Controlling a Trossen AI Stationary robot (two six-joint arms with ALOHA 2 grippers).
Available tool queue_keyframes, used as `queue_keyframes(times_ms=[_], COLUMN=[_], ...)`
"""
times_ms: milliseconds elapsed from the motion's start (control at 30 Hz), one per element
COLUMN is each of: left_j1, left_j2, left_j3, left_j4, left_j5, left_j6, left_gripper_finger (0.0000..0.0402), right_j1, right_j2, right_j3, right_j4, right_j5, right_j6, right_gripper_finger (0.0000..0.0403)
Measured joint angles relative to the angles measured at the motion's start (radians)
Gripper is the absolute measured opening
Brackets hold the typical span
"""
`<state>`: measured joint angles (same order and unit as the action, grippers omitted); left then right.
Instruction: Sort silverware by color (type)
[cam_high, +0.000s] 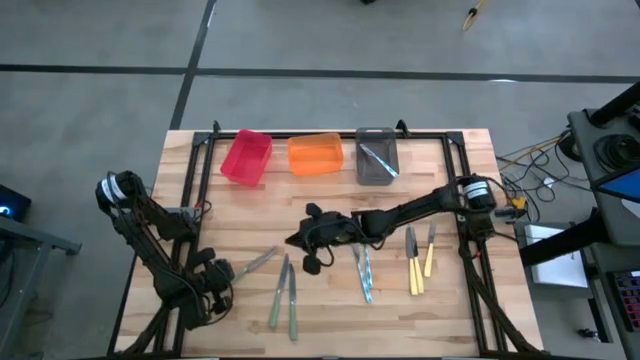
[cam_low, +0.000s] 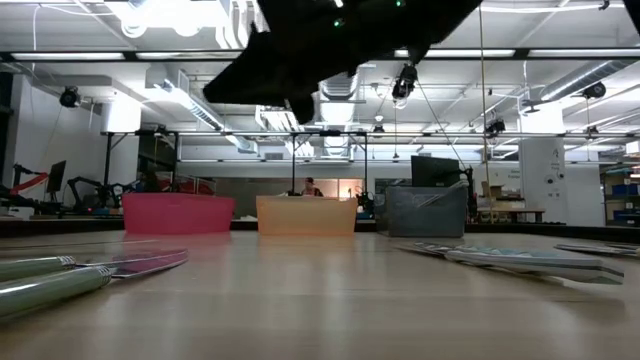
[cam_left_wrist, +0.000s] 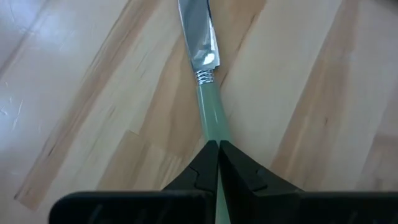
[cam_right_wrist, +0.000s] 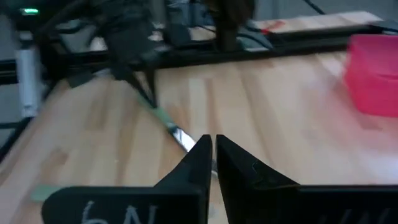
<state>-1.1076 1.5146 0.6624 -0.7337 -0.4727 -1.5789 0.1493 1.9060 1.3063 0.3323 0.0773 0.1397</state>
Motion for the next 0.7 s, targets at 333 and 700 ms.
queue_keyframes(times_ms=[333, 700], left_j1=[0.0, -0.002], left_j2=[0.001, 0.002], left_j3=[-0.025, -0.029], left_j4=[0.031, 0.041], left_j5=[-0.017, -0.021], left_j6=[-0.033, -0.039], left_gripper_finger=[0.0, 0.0], right_j1=[-0.015, -0.031], right_j2=[0.216, 0.386], right_j3=[0.265, 0.552], right_j4=[-0.202, -0.556], right_j5=[-0.033, -0.034], right_j6=[-0.083, -0.104], right_gripper_finger=[0.0009, 0.0009])
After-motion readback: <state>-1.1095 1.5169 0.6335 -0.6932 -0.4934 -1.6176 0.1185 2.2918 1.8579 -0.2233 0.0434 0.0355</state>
